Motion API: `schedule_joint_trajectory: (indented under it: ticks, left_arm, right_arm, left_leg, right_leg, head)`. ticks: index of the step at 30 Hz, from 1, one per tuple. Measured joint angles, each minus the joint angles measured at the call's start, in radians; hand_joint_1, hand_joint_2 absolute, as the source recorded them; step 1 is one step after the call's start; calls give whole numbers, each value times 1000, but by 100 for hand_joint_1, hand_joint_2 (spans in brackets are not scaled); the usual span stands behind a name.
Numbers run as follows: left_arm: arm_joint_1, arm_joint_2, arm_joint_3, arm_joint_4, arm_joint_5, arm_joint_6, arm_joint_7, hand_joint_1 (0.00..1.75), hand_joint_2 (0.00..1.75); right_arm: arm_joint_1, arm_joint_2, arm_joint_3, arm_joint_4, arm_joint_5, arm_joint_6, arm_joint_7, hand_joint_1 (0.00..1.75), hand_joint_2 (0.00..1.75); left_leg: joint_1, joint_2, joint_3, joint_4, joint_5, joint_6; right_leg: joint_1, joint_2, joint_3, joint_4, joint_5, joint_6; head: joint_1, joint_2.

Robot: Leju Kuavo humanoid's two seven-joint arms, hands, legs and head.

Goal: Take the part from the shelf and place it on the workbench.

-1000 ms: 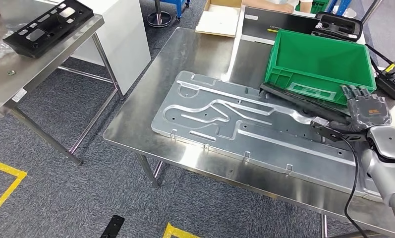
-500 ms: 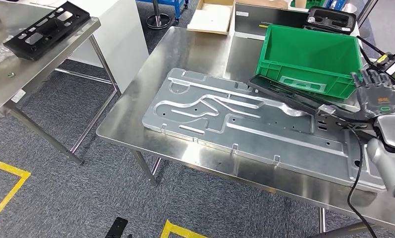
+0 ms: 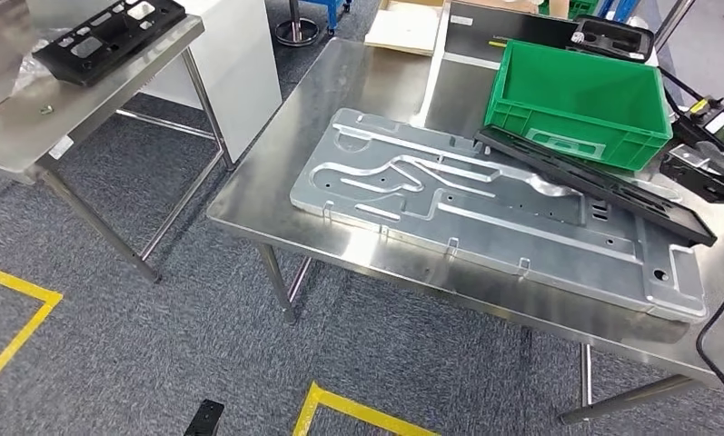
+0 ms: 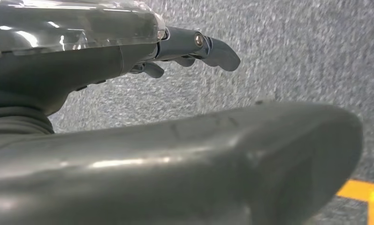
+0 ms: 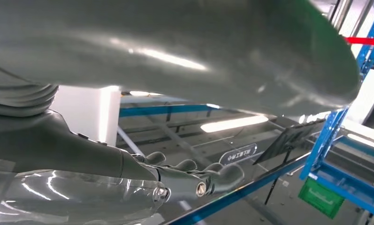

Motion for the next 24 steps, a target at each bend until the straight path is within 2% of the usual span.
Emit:
schedule_joint_trajectory:
  ticks: [1, 2, 3, 5, 6, 7, 9, 10, 11, 13, 14, 15, 16, 17, 18, 19, 20, 21, 22, 23, 24]
  left_arm:
    - [0, -1, 0, 0, 0, 0, 0, 0, 0]
    - [0, -1, 0, 0, 0, 0, 0, 0, 0]
    - [-1, -2, 1, 0, 0, -1, 0, 0, 0]
    - [-1, -2, 1, 0, 0, -1, 0, 0, 0]
    - [-2, -2, 2, 0, 0, -1, -1, 0, 0]
    - [-2, -3, 2, 0, 0, -1, -1, 0, 0]
    - [-3, -3, 3, 0, 1, -1, -3, 0, 0]
    - [-2, -3, 4, 0, 2, -1, -3, 0, 0]
    - [-1, -3, 4, 0, 3, -1, -3, 0, 0]
    - [-1, -3, 5, 0, 6, -1, -3, 0, 0]
    - [-2, -3, 5, 0, 7, -1, -3, 0, 0]
    - [-3, -3, 5, 0, 8, 0, -3, 0, 0]
    - [-4, -4, 5, 0, 9, 0, -3, 0, 0]
    - [-4, -4, 6, 0, 10, 0, -3, 0, 0]
    - [-5, -4, 6, 0, 10, 0, -3, 0, 0]
    - [-6, -4, 6, 0, 10, 0, -3, 0, 0]
    - [-7, -4, 6, 0, 8, 0, -3, 0, 0]
    - [-9, -4, 6, 0, 7, 0, -3, 0, 0]
    - [-11, -4, 6, 0, 5, -1, -3, 0, 0]
    - [-12, -4, 6, 0, 4, -1, -2, 0, 0]
    - [-12, -5, 6, 0, 3, -2, -1, 0, 0]
  right_arm:
    - [3, -2, -3, -4, 1, 0, 0, 0, 0]
    - [5, -5, -5, -9, 1, 0, 0, 0, 0]
    - [6, -8, -8, -15, 2, 0, 1, 0, 0]
    - [4, -14, -14, -29, 5, -3, 4, 0, 0]
    - [3, -16, -18, -36, 6, -6, 7, 0, 0]
    - [2, -18, -22, -41, 9, -10, 10, 0, 0]
    - [3, -23, -30, -47, 12, -18, 17, 0, 0]
    - [4, -24, -34, -49, 13, -21, 20, 0, 0]
    - [5, -26, -37, -52, 14, -22, 22, 0, 0]
    - [7, -29, -46, -62, 14, -22, 24, 0, 0]
    - [8, -31, -52, -66, 14, -21, 24, 0, 0]
    - [10, -33, -58, -70, 14, -19, 24, 0, 0]
    - [13, -36, -63, -72, 14, -17, 24, 0, 0]
    - [18, -40, -67, -75, 13, -15, 24, 0, 0]
    - [24, -45, -72, -80, 12, -14, 23, 0, 0]
    - [31, -52, -78, -88, 9, -14, 22, 0, 0]
    - [39, -61, -86, -98, 5, -14, 21, 0, 0]
    - [47, -71, -95, -109, 0, -15, 20, 0, 0]
    - [56, -79, -105, -120, -4, -16, 19, 0, 0]
    - [65, -88, -115, -131, -9, -17, 17, 0, 0]
    - [78, -95, -124, -142, -14, -18, 15, 0, 0]
  left_leg:
    - [0, 1, -15, 3, 9, -1]
    - [0, 1, -31, 7, 18, -2]
    - [0, 2, -45, 12, 26, -5]
    - [-2, 1, -68, 23, 39, -13]
    - [-3, 0, -74, 26, 46, -19]
    - [-5, -1, -77, 26, 53, -24]
    - [-4, -2, -80, 23, 65, -35]
    - [-4, -3, -87, 31, 53, -40]
    - [-2, -4, -99, 53, 24, -46]
    - [2, -4, -132, 155, -77, -54]
    - [4, -3, -147, 223, -120, -56]
    - [5, -3, -153, 281, -141, -59]
    - [6, -3, -146, 314, -138, -59]
    - [6, -3, -123, 314, -115, -59]
    - [6, -3, -83, 277, -87, -56]
    - [5, -4, -27, 211, -74, -50]
    - [3, -6, 32, 130, -78, -45]
    - [1, -7, 75, 66, -89, -39]
    - [-2, -8, 102, 21, -101, -35]
    - [-6, -9, 108, 1, -100, -30]
    - [-6, -8, 102, -4, -87, -22]
  right_leg:
    - [0, 0, 9, 21, 3, 1]
    - [0, 0, 37, 9, 22, 2]
    - [0, -1, 84, -38, 44, 1]
    - [3, 0, 190, -173, 47, -6]
    - [6, 1, 223, -221, 39, -12]
    - [9, 1, 236, -246, 30, -18]
    - [8, 0, 227, -252, 44, -32]
    - [5, -2, 220, -253, 53, -39]
    - [2, -4, 210, -255, 65, -48]
    - [1, -5, 183, -256, 89, -57]
    - [1, -4, 167, -255, 101, -58]
    - [2, -4, 151, -255, 113, -57]
    - [2, -3, 135, -254, 125, -56]
    - [3, -3, 120, -253, 137, -53]
    - [3, -2, 106, -252, 148, -50]
    - [4, -3, 95, -250, 158, -47]
    - [5, -4, 86, -249, 167, -42]
    - [5, -6, 83, -251, 177, -36]
    - [4, -8, 82, -255, 187, -29]
    - [3, -10, 83, -261, 198, -22]
    - [2, -11, 82, -269, 208, -16]
  head:
    - [0, 0]
    - [0, 0]
    - [0, 0]
    - [0, 0]
    - [0, 0]
    - [-1, 0]
    - [-1, 0]
    - [-1, 0]
    - [-1, 0]
    - [-1, 0]
    - [-1, 0]
    - [-1, 0]
    - [-1, 0]
    - [-1, 0]
    - [-1, 0]
    - [-1, 0]
    - [-1, 0]
    - [-1, 0]
    - [-1, 0]
    - [-1, 0]
    - [-1, 0]
